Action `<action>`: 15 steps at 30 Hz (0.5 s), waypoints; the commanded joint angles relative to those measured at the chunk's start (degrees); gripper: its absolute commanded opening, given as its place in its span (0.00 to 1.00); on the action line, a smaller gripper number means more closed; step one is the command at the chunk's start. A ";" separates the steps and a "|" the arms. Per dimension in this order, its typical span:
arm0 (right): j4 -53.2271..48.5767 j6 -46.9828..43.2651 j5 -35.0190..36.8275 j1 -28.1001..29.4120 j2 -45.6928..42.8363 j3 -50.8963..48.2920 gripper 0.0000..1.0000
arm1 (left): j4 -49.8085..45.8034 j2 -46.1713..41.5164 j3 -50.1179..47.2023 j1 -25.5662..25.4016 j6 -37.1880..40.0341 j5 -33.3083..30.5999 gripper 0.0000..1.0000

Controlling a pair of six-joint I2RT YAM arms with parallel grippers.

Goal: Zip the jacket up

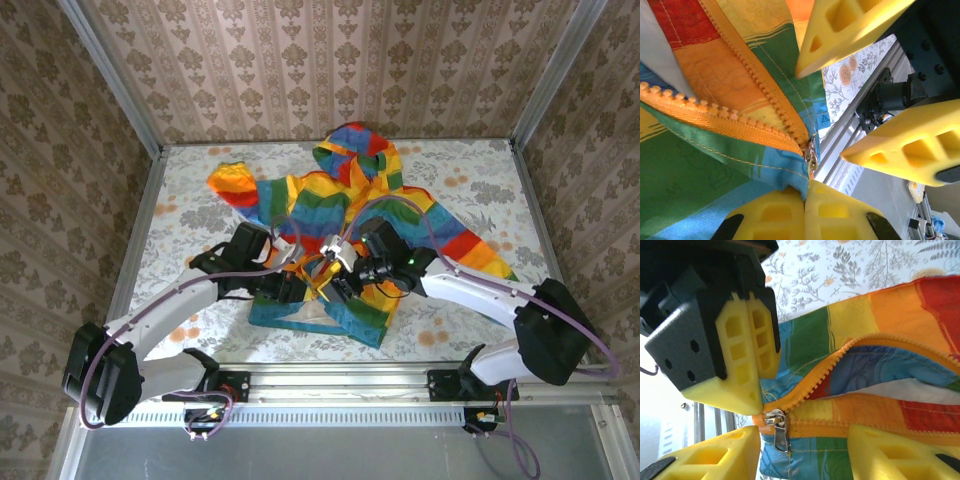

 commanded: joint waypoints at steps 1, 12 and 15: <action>-0.63 -2.12 -1.89 0.54 1.18 1.11 0.49 | -0.69 -0.32 1.69 -0.37 1.66 1.94 0.00; 1.32 -2.95 -3.08 1.55 3.09 0.47 0.41 | -0.93 -0.15 1.95 -0.35 2.06 1.94 0.00; 1.87 -3.13 -3.24 1.91 3.70 0.40 0.41 | -1.12 0.21 2.21 -0.35 2.43 2.02 0.00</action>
